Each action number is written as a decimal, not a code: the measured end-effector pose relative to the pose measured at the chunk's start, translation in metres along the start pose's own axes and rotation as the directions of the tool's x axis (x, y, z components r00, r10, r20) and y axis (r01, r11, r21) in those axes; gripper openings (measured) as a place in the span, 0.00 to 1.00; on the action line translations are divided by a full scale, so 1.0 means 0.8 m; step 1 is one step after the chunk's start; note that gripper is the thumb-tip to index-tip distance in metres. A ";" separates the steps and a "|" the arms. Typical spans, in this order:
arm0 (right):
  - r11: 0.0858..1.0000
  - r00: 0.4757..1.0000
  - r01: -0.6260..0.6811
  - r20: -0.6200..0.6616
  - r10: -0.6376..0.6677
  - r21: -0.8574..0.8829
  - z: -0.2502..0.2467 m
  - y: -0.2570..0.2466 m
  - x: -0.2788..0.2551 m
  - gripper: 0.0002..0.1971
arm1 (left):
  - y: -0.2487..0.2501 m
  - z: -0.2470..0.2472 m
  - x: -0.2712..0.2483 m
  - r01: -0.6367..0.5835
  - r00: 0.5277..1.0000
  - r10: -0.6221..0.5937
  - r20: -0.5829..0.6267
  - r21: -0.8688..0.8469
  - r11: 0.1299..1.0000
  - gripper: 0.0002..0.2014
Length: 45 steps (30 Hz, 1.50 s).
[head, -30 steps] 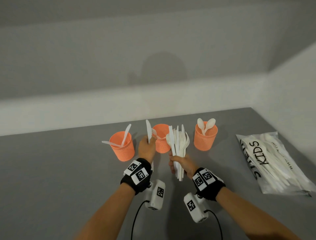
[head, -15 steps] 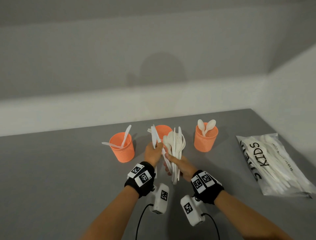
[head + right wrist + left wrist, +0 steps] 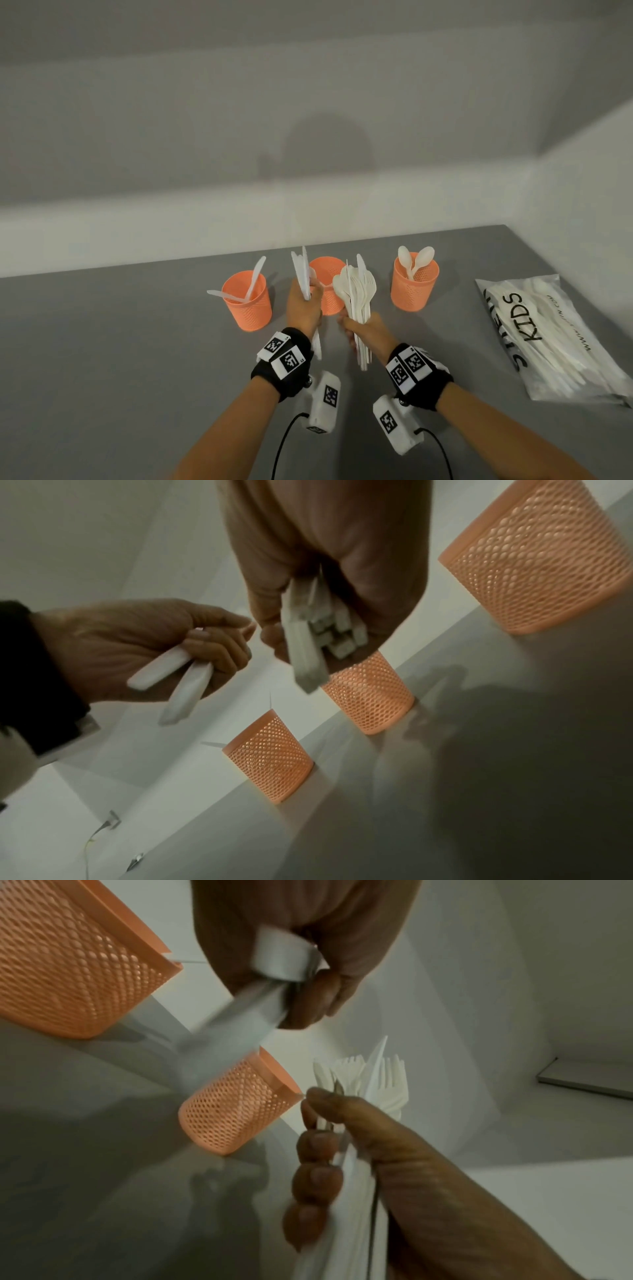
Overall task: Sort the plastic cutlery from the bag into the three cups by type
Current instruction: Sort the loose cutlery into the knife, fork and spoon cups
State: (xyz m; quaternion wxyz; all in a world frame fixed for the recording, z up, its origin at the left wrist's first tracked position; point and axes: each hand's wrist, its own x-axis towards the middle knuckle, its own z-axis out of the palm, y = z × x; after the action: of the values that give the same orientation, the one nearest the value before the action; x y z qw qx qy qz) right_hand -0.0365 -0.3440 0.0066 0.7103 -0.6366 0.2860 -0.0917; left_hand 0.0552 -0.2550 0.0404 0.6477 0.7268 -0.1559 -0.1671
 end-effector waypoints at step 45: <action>0.992 0.989 0.036 0.144 -0.018 -0.118 0.018 -0.009 0.003 0.01 | 0.043 -0.008 0.042 -0.062 0.997 0.067 -0.038 0.106 0.992 0.07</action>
State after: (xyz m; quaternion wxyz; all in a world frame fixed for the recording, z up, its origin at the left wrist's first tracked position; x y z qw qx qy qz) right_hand -0.0251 -0.3340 0.0133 0.6881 -0.6869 0.2307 -0.0381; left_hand 0.0876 -0.2676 0.0743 0.6166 0.7578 -0.1745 -0.1225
